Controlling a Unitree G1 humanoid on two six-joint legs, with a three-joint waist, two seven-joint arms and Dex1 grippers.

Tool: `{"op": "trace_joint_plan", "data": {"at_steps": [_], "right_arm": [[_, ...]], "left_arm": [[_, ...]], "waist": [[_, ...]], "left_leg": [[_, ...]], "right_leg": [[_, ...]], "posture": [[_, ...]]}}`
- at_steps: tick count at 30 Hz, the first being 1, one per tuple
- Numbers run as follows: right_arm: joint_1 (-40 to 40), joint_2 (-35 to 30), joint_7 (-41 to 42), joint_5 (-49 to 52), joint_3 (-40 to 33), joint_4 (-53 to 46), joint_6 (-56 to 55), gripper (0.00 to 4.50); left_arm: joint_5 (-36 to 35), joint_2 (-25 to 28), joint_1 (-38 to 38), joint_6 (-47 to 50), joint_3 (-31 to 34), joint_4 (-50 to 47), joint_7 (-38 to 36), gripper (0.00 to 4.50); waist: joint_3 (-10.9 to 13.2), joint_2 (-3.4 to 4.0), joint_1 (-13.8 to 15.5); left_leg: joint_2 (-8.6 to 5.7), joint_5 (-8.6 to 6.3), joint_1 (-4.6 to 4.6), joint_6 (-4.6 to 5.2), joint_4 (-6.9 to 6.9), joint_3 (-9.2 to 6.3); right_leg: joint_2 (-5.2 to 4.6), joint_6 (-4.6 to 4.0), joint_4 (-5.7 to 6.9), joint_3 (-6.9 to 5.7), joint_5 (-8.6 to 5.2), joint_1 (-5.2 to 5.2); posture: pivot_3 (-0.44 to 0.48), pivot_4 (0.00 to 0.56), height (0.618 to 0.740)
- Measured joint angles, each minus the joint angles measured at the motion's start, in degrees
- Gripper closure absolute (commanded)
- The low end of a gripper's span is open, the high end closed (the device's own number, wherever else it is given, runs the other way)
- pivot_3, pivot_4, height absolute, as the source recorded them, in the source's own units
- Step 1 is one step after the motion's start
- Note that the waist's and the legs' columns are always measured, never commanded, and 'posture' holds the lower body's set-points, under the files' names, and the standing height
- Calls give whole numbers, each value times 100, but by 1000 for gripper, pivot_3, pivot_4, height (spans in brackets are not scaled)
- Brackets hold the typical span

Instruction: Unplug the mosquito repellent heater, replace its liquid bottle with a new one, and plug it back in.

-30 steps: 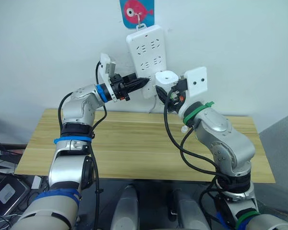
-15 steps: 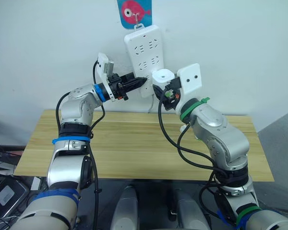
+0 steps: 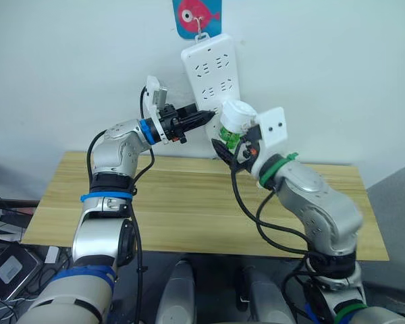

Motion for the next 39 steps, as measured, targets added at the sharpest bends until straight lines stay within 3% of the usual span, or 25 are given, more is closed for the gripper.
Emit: {"op": "trace_joint_plan", "data": {"at_steps": [4, 14, 15, 18, 21, 32, 39], "right_arm": [[398, -296, 174, 401, -288, -766, 631, 52], [495, -481, 161, 573, -567, -759, 683, 0], [500, -486, 162, 573, -563, -735, 647, 0], [563, -502, 169, 574, -563, -672, 535, 0], [573, -510, 220, 590, -555, -545, 390, 593], [454, -468, 658, 801, -303, 52, -176, 4435], [278, -310, 961, 1100, -87, 113, -361, 4500]], "left_arm": [[18, 6, -71, -82, -32, 144, -22, 3061], [199, 372, -111, -172, -45, 578, -3, 95], [201, 486, -85, -165, -43, 554, -5, 38], [201, 864, 147, -140, -14, 298, 26, 38], [180, 1085, 527, -29, 32, -104, 119, 0], [-119, 1811, 1720, 616, 368, -1665, 390, 0], [-974, 1936, 2558, 1762, 602, -3203, 565, 2111]], "waist": [[0, 0, 8], [0, 0, -32], [0, 0, -30], [0, 0, -23], [0, 0, -8], [0, 0, 117], [-1, -1, 193]], "left_leg": [[-4, 0, -9, 0, -4, -11], [-2, 0, -10, 0, -16, -11], [-2, 0, -10, 0, -22, -11], [-1, 1, -6, -1, -45, -11], [2, 1, -2, -2, -54, -12], [5, 2, 6, -3, -56, -4], [7, 3, 6, -5, -57, -6]], "right_leg": [[-3, 1, -7, -11, -1, -1], [-1, 2, -4, -12, 0, -11], [-1, 1, -5, -12, 0, -13], [-3, -6, -6, -12, 4, -19], [-3, -23, -6, -16, 11, -19], [-3, -16, -7, -9, 6, -18], [-3, -17, -7, -12, 6, -17]], "posture": [[207, 232, 740], [247, 233, 740], [256, 234, 740], [277, 234, 740], [306, 234, 740], [368, 227, 740], [386, 216, 740]]}}
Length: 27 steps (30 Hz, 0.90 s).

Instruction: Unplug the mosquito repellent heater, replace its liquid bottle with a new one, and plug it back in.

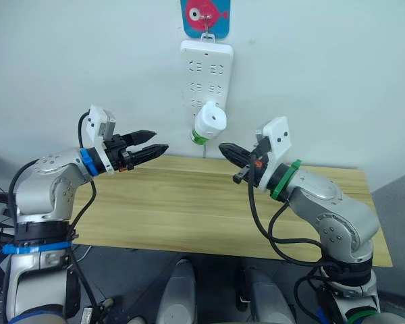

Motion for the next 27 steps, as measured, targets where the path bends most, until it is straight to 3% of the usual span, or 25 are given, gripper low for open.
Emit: {"op": "trace_joint_plan", "data": {"at_steps": [4, 8, 14, 24, 27], "right_arm": [[-71, 100, 25, -81, 227, 276, -244, 4500], [-210, 226, -83, -351, 388, 767, -674, 4500], [-298, 349, -264, -604, 387, 1126, -1043, 4500], [-368, 410, -333, -756, 381, 1204, -1193, 4500], [-368, 393, -334, -757, 381, 1204, -1190, 4500]], "left_arm": [[-523, 292, 53, 674, 94, -682, 42, 3286], [-979, 488, 113, 1223, 96, -1192, 32, 3286], [-1115, 492, 92, 1297, 83, -1386, 100, 3286], [-1114, 526, -35, 1187, 21, -1266, 42, 180], [-1086, 526, -80, 1100, -52, -1171, 40, 20]], "waist": [[-1, -1, 90], [-3, -2, 137], [-3, -2, 261], [-3, -2, 323], [-3, -2, 333]], "left_leg": [[0, 3, 12, -5, 0, 4], [0, 3, 23, -6, -1, 13], [0, 3, 27, -6, -8, 20], [1, 4, 28, -7, -9, 23], [1, 4, 28, -7, -9, 24]], "right_leg": [[1, 13, 1, 6, -8, 6], [1, 13, 0, 14, -8, 13], [3, 12, 0, 18, -8, 11], [3, 11, -1, 21, -8, 11], [4, 11, -1, 22, -8, 10]], "posture": [[410, 210, 740], [412, 207, 740], [412, 207, 740], [392, 208, 740], [388, 211, 740]]}}
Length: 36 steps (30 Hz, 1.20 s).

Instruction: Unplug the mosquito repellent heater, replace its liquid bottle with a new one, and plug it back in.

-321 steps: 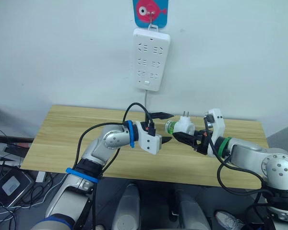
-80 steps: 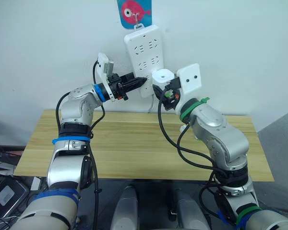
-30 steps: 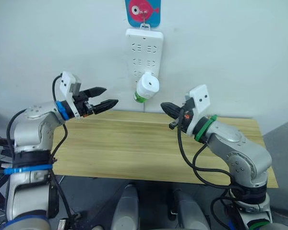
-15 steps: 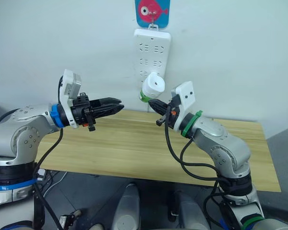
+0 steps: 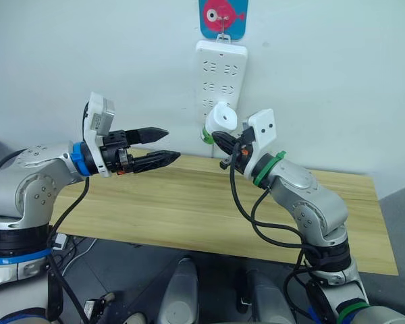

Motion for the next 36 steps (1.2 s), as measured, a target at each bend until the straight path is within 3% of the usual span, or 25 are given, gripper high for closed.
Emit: {"op": "trace_joint_plan", "data": {"at_steps": [36], "right_arm": [[118, 84, -217, 132, -266, -61, 231, 4500]], "left_arm": [[186, 1, -232, -178, -242, 390, -235, 20]], "waist": [[0, 0, 9]], "left_leg": [[2, 1, 6, 0, 0, 7]], "right_leg": [[3, -1, 4, 8, 1, 0]], "posture": [[364, 225, 740]]}}
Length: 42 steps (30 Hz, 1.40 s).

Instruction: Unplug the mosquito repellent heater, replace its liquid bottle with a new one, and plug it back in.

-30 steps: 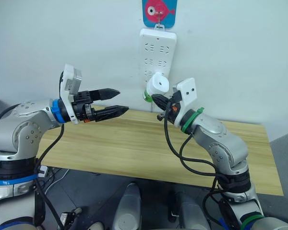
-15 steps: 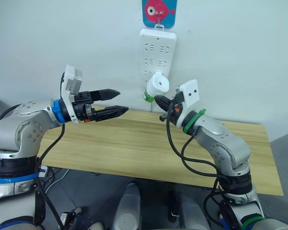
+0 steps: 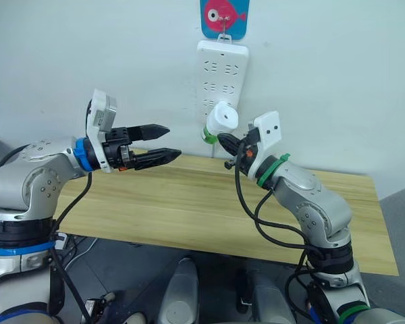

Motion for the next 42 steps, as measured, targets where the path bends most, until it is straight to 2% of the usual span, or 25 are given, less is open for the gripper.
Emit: {"op": "trace_joint_plan", "data": {"at_steps": [11, 15, 19, 22, 25, 28, 34, 39, 42], "right_arm": [[-64, 94, -172, 113, -111, 19, 96, 4500], [-63, -55, -114, 134, -98, -45, 155, 4500], [25, -548, 180, 376, -123, -518, 416, 4500], [434, -1088, 630, 874, -157, -1140, 780, 4500], [717, -1678, 932, 1168, -502, -1361, 914, 4500], [984, -2661, 1438, 1152, -974, -1352, 677, 3953], [1509, -3615, 2083, 903, -2123, -443, -253, 1831], [1998, -4037, 2689, 851, -2905, 162, -811, 25], [2104, -4197, 2856, 793, -3172, 483, -1063, 25]], "left_arm": [[33, -62, -102, -114, -143, 131, -12, 20], [34, -62, -128, -146, -173, 132, -24, 20], [101, -56, -144, -227, -233, 165, -125, 20], [289, -49, -177, -407, -292, 366, -149, 20], [470, -12, -162, -575, -349, 566, -185, 20], [792, 213, -97, -854, -360, 864, -155, 0], [1602, 554, -51, -1668, -357, 1809, -20, 0], [1952, 670, -121, -2161, -334, 2464, 12, 0], [2067, 669, -277, -2377, -332, 2664, 36, 0]], "waist": [[0, 0, -13], [0, 0, -12], [0, 0, -15], [0, 0, -17], [0, 0, -18], [0, 0, -20], [0, -1, 25], [0, -1, 103], [-2, -2, 131]], "left_leg": [[3, 14, 4, -18, 0, -1], [2, 14, 3, -18, 1, -1], [1, 12, 1, -19, -4, 1], [2, 11, 1, -18, -13, 1], [3, 11, 2, -18, -12, 1], [2, 11, 6, -18, -10, 9], [2, 11, 6, -18, -11, 15], [0, 10, 6, -17, -10, 19], [0, 11, 8, -18, -4, 20]], "right_leg": [[2, -11, 1, -1, 8, 3], [1, -11, 1, -1, 8, 3], [0, -11, -6, 0, 7, 3], [0, -12, -7, -2, 5, 1], [1, -12, -7, -2, 4, 1], [0, -12, -9, 6, 4, 2], [1, -12, -11, 8, 4, 2], [0, -10, -10, 11, 5, 1], [0, -7, -8, 12, 8, 6]], "posture": [[344, 227, 740], [344, 227, 740], [336, 229, 740], [341, 228, 740], [352, 224, 740], [357, 221, 740], [380, 206, 740], [385, 195, 740], [387, 194, 740]]}}
